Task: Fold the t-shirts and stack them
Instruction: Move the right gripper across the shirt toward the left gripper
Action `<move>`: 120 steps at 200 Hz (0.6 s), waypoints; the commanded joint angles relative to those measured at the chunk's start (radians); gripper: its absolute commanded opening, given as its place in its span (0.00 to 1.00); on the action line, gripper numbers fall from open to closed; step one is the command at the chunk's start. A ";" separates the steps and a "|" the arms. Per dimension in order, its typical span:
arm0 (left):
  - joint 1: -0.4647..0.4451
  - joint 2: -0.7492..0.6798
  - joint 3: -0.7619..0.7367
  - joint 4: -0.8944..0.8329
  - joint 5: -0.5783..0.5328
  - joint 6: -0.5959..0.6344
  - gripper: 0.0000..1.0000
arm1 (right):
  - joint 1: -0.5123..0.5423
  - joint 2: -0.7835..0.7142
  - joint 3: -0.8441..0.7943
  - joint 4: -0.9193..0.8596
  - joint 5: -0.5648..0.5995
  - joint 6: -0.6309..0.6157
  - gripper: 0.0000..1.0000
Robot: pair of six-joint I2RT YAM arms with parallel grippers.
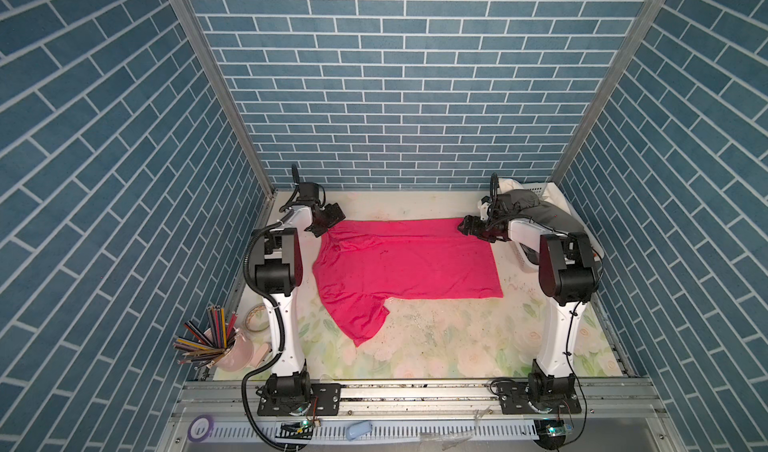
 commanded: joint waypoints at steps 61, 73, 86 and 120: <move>-0.013 -0.292 -0.342 0.179 0.228 -0.104 0.87 | 0.313 -0.147 -0.110 0.321 -0.026 0.239 0.91; -0.004 -0.321 -0.370 0.154 0.220 -0.096 0.87 | 0.353 -0.114 -0.110 0.395 -0.043 0.289 0.91; 0.014 -0.357 -0.402 0.111 0.185 -0.089 0.87 | 0.389 -0.069 -0.093 0.446 -0.064 0.328 0.91; 0.043 -0.452 -0.520 0.056 0.132 -0.032 0.87 | 0.441 0.051 -0.025 0.494 -0.079 0.396 0.91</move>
